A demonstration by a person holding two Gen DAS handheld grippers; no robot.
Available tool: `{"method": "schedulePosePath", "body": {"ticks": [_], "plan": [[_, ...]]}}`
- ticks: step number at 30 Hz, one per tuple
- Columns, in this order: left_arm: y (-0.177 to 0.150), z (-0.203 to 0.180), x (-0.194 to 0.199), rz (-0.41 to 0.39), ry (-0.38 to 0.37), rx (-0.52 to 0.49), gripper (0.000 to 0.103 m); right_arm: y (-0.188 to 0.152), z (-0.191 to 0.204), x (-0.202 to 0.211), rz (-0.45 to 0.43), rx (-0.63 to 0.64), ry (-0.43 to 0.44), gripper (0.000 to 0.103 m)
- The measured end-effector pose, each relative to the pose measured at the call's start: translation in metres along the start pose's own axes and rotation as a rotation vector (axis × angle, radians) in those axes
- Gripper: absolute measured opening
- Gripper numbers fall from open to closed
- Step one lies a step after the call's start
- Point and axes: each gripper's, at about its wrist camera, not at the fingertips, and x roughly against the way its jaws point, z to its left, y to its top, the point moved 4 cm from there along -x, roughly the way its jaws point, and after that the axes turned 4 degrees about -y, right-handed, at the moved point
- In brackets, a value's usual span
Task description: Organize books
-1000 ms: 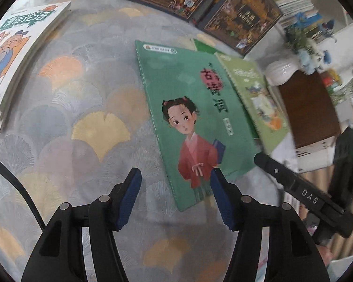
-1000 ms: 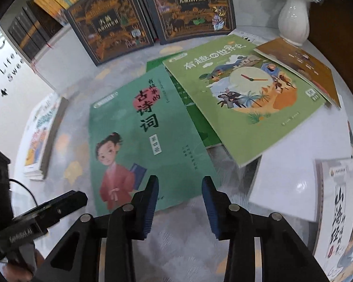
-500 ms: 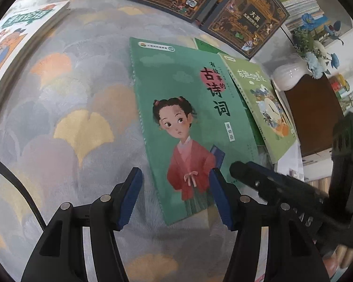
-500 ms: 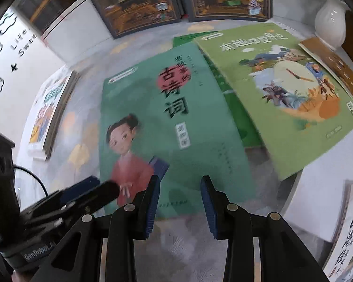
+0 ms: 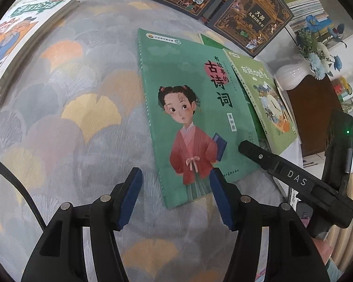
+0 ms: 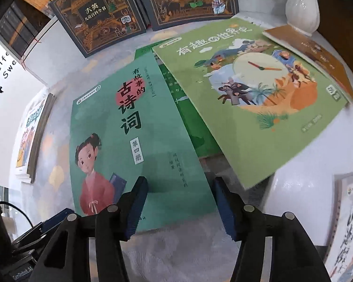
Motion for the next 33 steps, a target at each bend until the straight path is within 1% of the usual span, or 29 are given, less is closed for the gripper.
{"method": "schedulePosePath", "body": {"ticks": [2,3,4,6,8,10,12,13,14,17,20,23,24,25,27,29,30,31,33], "plan": [[0.002,-0.001,-0.001,-0.002,-0.007,0.001,0.057,0.001,0.000,0.001,0.005,0.012,0.012,0.045],[0.002,-0.002,-0.001,0.002,-0.007,-0.005,0.058,-0.001,0.002,0.001,0.017,0.021,0.043,0.039],[0.002,-0.002,0.000,-0.005,0.011,-0.018,0.058,-0.005,0.005,0.003,0.030,0.037,0.071,0.039],[-0.002,-0.002,0.001,0.008,0.013,-0.044,0.058,-0.014,0.010,0.008,0.029,0.087,0.054,0.039],[-0.008,0.001,0.006,0.036,0.000,-0.074,0.058,-0.030,0.014,0.013,0.033,0.125,0.046,0.039],[-0.017,0.005,0.012,0.065,-0.021,-0.091,0.058,-0.053,0.011,0.017,0.061,0.128,0.065,0.039],[-0.037,0.012,0.020,0.112,-0.077,-0.076,0.058,-0.079,0.008,0.025,0.062,0.152,0.079,0.039],[-0.044,0.014,0.022,0.124,-0.090,-0.072,0.058,-0.088,0.008,0.029,0.064,0.175,0.077,0.039],[-0.058,0.015,0.027,0.141,-0.105,-0.068,0.058,-0.102,0.007,0.034,0.068,0.204,0.075,0.039],[-0.091,0.014,0.033,0.166,-0.129,-0.065,0.058,-0.135,0.000,0.046,0.090,0.257,0.082,0.040],[-0.112,0.015,0.038,0.184,-0.143,-0.054,0.058,-0.160,-0.010,0.057,0.115,0.284,0.111,0.040],[-0.117,0.020,0.044,0.166,-0.130,0.009,0.058,-0.162,-0.021,0.060,0.122,0.237,0.117,0.039],[-0.118,0.023,0.046,0.145,-0.113,0.035,0.058,-0.160,-0.025,0.061,0.115,0.219,0.109,0.039],[-0.119,0.025,0.047,0.127,-0.107,0.054,0.058,-0.157,-0.029,0.061,0.096,0.209,0.091,0.038],[-0.121,0.024,0.045,0.101,-0.091,0.062,0.058,-0.149,-0.031,0.060,0.066,0.208,0.066,0.037],[-0.121,0.020,0.043,0.087,-0.076,0.047,0.058,-0.148,-0.028,0.056,0.067,0.206,0.065,0.029],[-0.121,0.017,0.041,0.082,-0.097,0.041,0.058,-0.148,-0.027,0.054,0.069,0.204,0.072,0.026],[-0.121,0.017,0.040,0.082,-0.122,0.047,0.058,-0.147,-0.028,0.055,0.060,0.204,0.074,0.025],[-0.120,0.024,0.040,0.055,-0.182,0.108,0.058,-0.151,-0.024,0.056,0.049,0.234,0.074,0.024]]}}
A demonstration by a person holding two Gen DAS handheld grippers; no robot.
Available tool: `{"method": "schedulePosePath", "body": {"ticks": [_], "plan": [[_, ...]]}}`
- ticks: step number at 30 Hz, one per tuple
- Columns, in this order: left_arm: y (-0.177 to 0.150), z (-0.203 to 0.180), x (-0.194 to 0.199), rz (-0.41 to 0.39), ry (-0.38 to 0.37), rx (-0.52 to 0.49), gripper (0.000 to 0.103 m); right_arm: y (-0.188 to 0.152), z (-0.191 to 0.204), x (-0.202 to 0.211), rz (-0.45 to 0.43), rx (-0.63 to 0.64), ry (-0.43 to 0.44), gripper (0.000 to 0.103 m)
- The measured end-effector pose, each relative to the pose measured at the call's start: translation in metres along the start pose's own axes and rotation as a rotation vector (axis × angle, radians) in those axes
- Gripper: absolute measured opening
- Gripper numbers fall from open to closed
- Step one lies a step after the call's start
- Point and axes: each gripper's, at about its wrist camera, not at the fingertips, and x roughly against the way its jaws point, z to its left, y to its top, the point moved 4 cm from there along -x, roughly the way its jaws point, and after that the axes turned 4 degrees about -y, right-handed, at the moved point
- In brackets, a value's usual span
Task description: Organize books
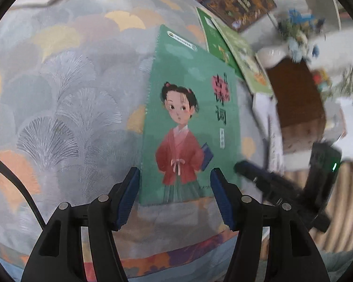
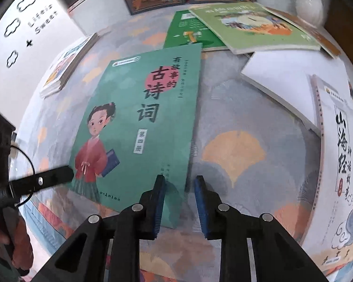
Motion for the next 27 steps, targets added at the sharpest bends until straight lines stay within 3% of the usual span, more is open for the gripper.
{"method": "schedulePosePath", "body": {"ticks": [3,4,6,7,9,11,13,16,20,22,25,27], "plan": [[0.005,0.008,0.006,-0.038,-0.119,0.099,0.055,0.000,0.009,-0.005,0.005,0.012,0.028,0.025],[0.006,0.007,0.009,-0.055,-0.174,0.118,0.049,0.000,0.009,-0.006,0.003,0.015,0.028,0.025],[0.007,-0.006,0.015,-0.091,-0.313,0.136,0.048,0.001,0.009,-0.009,0.010,0.002,0.049,0.025],[0.007,-0.012,0.015,-0.103,-0.324,0.122,0.048,0.002,0.007,-0.010,0.012,-0.013,0.067,0.025],[0.008,-0.017,0.010,-0.114,-0.249,0.076,0.034,0.003,0.005,-0.012,0.015,-0.028,0.086,0.025],[0.010,-0.014,-0.003,-0.092,-0.145,0.061,0.009,0.003,0.005,-0.012,0.016,-0.029,0.089,0.025],[0.010,-0.010,-0.011,-0.081,-0.089,0.062,0.008,0.003,0.005,-0.012,0.019,-0.028,0.088,0.025],[0.014,-0.010,-0.013,-0.077,-0.116,0.095,0.008,0.005,0.006,-0.015,0.047,-0.056,0.112,0.025],[0.022,-0.018,-0.002,-0.103,-0.302,0.199,0.008,0.005,-0.014,-0.016,0.130,-0.206,0.250,0.030],[0.030,-0.021,0.001,-0.108,-0.388,0.254,0.009,0.005,-0.022,-0.018,0.168,-0.273,0.319,0.045],[0.038,-0.021,0.002,-0.113,-0.479,0.337,0.010,0.006,-0.032,-0.015,0.181,-0.336,0.387,0.056],[0.041,-0.020,-0.002,-0.105,-0.522,0.389,0.010,0.006,-0.036,-0.013,0.178,-0.372,0.437,0.057]]}}
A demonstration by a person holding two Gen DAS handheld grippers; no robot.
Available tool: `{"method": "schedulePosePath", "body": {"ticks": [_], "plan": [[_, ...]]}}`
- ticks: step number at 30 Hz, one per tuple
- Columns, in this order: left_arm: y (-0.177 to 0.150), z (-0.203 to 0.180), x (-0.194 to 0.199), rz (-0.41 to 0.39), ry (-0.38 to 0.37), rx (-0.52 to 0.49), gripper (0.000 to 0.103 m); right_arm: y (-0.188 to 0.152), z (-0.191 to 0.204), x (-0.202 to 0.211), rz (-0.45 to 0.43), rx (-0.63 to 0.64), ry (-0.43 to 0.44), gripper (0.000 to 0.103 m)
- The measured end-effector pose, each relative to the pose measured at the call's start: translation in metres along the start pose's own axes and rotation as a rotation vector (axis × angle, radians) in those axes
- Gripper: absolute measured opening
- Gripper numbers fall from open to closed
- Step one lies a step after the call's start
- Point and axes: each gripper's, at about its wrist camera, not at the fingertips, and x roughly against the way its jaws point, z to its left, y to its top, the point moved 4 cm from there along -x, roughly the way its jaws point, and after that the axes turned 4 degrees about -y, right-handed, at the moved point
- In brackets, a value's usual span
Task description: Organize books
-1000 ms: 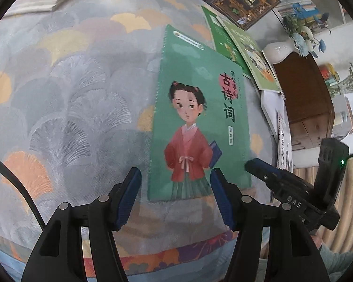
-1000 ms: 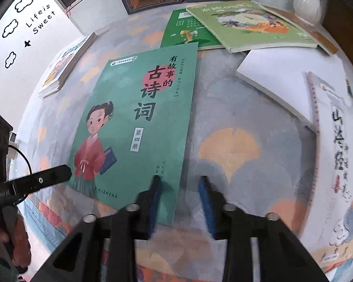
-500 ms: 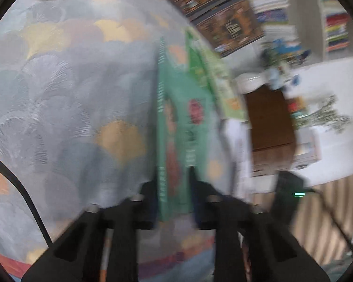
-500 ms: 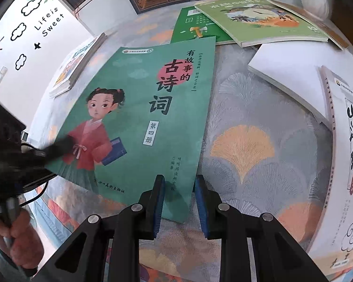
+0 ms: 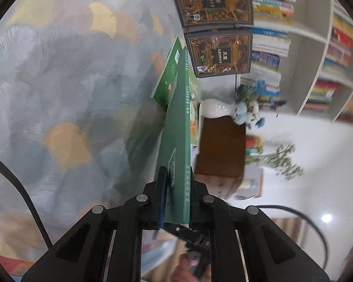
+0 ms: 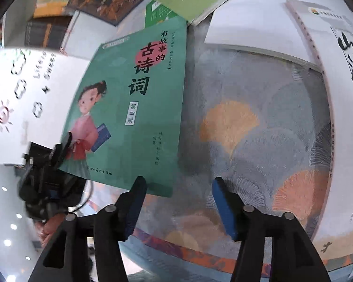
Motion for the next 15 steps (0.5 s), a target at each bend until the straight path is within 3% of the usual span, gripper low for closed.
{"method": "schedulePosePath", "body": {"ticks": [8,11,12,13,15], "plan": [[-0.001,0.013,0.000,0.007,-0.060,0.144,0.010,0.003,-0.015,-0.014,0.051,-0.191,0.275,0.057],[-0.002,0.017,0.001,0.015,-0.050,0.155,0.010,0.016,-0.013,-0.016,0.025,-0.207,0.278,0.057],[-0.003,0.018,0.002,0.018,-0.048,0.158,0.010,0.017,-0.012,-0.015,0.013,-0.200,0.268,0.053],[-0.004,0.020,0.003,0.022,-0.042,0.156,0.010,0.019,-0.007,-0.012,-0.003,-0.185,0.259,0.041],[-0.004,0.020,0.004,0.024,0.009,0.125,0.010,0.020,-0.001,-0.009,-0.023,-0.138,0.212,0.034]]}}
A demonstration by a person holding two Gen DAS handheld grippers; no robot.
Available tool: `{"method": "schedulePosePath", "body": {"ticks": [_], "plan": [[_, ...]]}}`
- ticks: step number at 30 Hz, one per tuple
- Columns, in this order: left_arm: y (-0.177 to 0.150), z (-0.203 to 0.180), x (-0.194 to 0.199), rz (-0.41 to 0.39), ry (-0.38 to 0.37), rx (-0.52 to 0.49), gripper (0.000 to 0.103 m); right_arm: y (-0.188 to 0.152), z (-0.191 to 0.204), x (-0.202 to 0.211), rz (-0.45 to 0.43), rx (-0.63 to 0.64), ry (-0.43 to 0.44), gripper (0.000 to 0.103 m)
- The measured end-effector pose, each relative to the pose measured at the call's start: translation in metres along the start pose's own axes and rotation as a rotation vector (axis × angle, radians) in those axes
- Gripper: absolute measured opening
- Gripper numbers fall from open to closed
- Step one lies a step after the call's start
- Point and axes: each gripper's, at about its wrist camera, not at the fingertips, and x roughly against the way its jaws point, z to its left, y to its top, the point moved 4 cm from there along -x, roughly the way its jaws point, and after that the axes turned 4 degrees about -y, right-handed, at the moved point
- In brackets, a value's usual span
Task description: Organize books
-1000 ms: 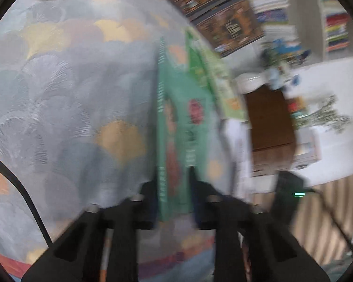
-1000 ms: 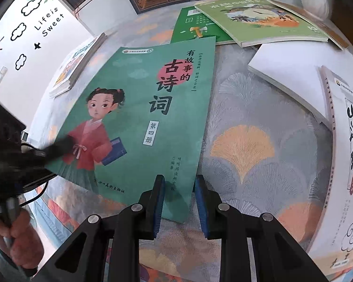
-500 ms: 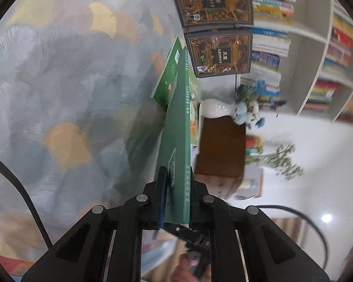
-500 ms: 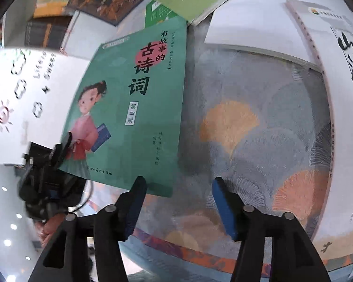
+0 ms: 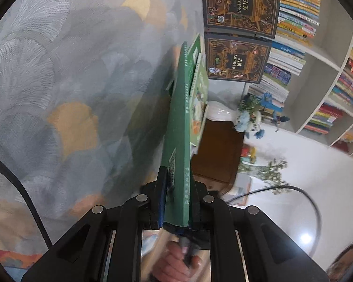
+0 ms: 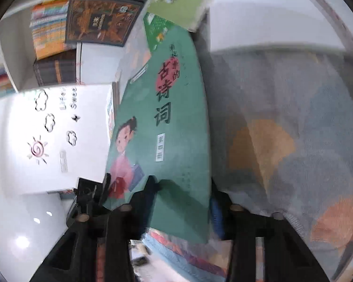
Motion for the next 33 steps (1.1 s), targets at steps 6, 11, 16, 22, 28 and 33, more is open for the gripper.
{"method": "schedulePosePath", "body": {"ticks": [6,11,16,22,28,33], "plan": [[-0.008,-0.014,-0.009,0.037,0.274,-0.242,0.008,-0.008,0.026,0.003,-0.087,0.279,-0.256,0.026],[-0.023,-0.025,-0.012,0.056,0.438,-0.440,0.008,-0.024,0.036,-0.005,-0.083,0.418,-0.378,0.026],[-0.040,-0.041,-0.006,0.043,0.564,-0.676,0.009,-0.041,0.041,-0.006,-0.097,0.473,-0.408,0.026],[-0.031,-0.067,0.022,0.023,0.561,-0.782,0.009,-0.061,0.087,-0.015,-0.160,0.585,-0.429,0.026],[-0.009,-0.082,0.055,0.009,0.557,-0.847,0.012,-0.070,0.142,-0.034,-0.218,0.688,-0.460,0.026],[0.028,-0.091,0.097,-0.051,0.510,-0.832,0.012,-0.066,0.185,-0.063,-0.241,0.735,-0.441,0.026]]}}
